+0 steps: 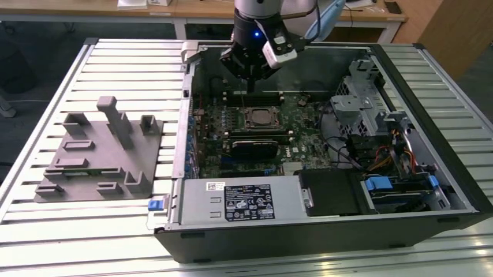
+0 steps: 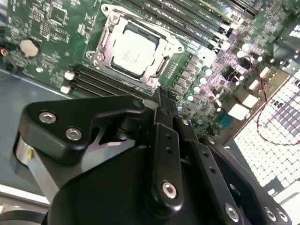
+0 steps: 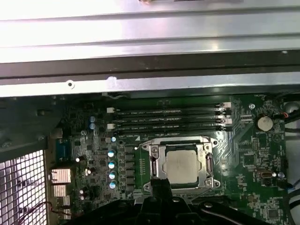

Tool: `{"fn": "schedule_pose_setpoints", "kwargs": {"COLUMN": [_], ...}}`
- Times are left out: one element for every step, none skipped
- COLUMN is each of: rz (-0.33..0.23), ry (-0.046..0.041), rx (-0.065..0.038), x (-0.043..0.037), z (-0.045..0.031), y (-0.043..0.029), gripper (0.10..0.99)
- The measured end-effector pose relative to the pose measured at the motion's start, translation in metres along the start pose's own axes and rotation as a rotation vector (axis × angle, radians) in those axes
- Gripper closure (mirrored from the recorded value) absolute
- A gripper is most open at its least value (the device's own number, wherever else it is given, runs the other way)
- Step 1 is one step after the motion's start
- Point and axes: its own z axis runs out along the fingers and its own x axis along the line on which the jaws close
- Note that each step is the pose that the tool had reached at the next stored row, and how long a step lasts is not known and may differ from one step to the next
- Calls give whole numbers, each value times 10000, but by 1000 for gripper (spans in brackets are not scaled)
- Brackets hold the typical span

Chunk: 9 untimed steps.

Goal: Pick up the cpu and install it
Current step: 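Install the first cpu locking lever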

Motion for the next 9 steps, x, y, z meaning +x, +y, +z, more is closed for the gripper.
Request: {"fn": "schedule_pose_setpoints", "kwargs": {"rz": [-22, -30, -29, -29, -28, -29, -29, -30, -31], "ry": [-4, -38, -43, -47, -46, -45, -45, -45, -43], "rx": [-5, -36, -52, -60, -64, -67, -68, -69, -66], "x": [17, 119, 144, 160, 167, 169, 168, 168, 169], "z": [10, 36, 44, 53, 62, 67, 72, 75, 77], "y": [-1, -8, -9, -10, -11, -11, -11, -11, -12], "gripper": [980, 980, 980, 980, 980, 980, 980, 980, 980]}}
